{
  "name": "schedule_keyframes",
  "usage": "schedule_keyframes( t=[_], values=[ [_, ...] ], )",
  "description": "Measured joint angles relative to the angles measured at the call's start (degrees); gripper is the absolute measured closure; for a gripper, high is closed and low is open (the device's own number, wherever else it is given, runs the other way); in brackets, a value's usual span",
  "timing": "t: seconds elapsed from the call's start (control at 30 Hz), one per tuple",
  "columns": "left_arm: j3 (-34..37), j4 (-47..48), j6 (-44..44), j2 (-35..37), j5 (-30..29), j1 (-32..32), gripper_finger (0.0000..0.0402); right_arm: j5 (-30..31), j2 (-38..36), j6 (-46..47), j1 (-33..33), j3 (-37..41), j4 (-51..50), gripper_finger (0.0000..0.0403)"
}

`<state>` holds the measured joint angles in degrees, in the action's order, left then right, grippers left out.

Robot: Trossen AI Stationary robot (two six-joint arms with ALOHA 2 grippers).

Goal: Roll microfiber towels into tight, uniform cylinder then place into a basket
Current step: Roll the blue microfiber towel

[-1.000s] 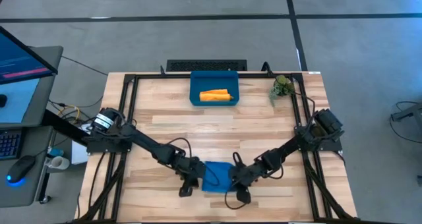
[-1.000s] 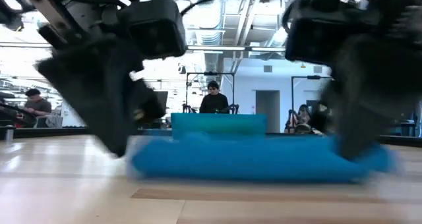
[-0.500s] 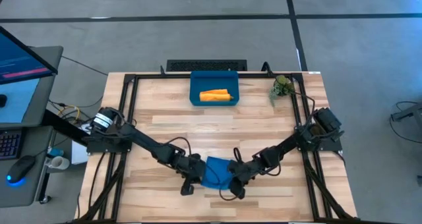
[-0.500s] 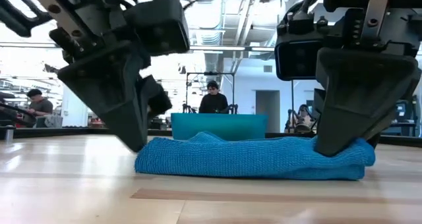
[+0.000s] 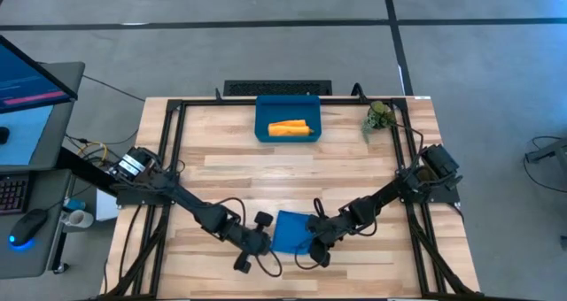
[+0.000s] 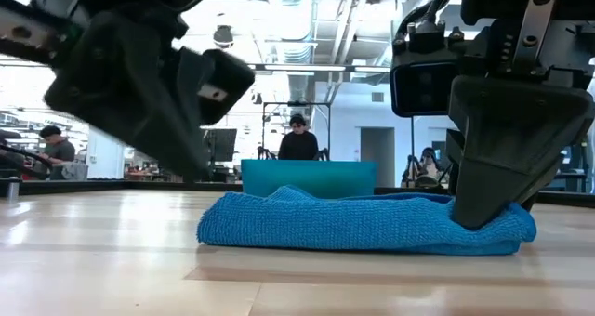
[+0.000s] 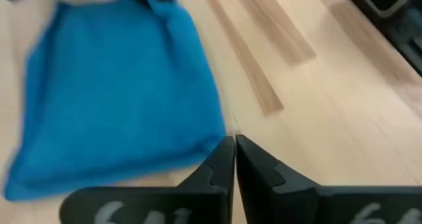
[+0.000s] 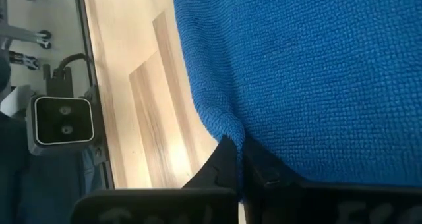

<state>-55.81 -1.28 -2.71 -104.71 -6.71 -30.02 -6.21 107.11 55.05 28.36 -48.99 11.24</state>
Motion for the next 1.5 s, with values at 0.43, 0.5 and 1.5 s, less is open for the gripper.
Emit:
schedule_keyframes(
  t=[0.43, 0.5, 1.5],
  values=[
    [0.0, -9.1, 2.8, -3.1, -1.6, 0.4, 0.0355, 0.3, 0.0, 0.5, 0.0, 0.0, 0.0, 0.0391],
    [0.0, -9.3, 2.8, -3.4, -2.0, 0.4, 0.0330, 0.3, 0.0, 0.7, 0.0, 0.0, 0.0, 0.0388],
    [-1.2, -9.3, -17.1, -8.8, 8.6, 5.2, 0.0390, -7.0, 0.0, 1.5, 0.0, 0.0, 0.3, 0.0390]
  ],
)
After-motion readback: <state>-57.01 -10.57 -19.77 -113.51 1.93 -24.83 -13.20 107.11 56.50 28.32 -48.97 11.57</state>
